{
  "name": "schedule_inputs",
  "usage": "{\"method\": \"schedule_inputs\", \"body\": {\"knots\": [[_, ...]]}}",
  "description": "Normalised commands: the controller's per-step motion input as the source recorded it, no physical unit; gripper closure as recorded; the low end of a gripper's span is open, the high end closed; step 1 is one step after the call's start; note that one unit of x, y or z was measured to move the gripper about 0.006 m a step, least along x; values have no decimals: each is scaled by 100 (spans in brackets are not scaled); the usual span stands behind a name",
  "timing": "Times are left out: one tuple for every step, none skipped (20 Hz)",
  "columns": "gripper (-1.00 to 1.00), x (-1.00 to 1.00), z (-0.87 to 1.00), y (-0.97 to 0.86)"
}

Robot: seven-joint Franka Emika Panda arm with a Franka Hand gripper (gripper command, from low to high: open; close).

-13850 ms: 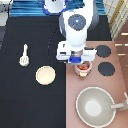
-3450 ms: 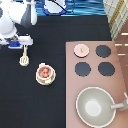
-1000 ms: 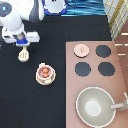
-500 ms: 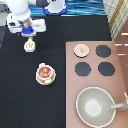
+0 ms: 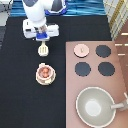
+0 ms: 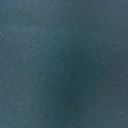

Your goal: Take the lid off the pot, put the pot on the plate, and use the tool to push the pot to the front of the table.

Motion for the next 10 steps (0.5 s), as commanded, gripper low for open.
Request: {"method": "schedule_inputs", "body": {"knots": [[100, -9, -73, -7], [100, 0, -53, -15], [100, 9, -31, -18], [100, 33, -16, -22], [100, 50, -11, -24], [100, 74, -10, -25], [100, 94, -13, -17], [100, 98, -9, -9], [100, 100, 0, 0], [100, 100, 1, 0]]}}
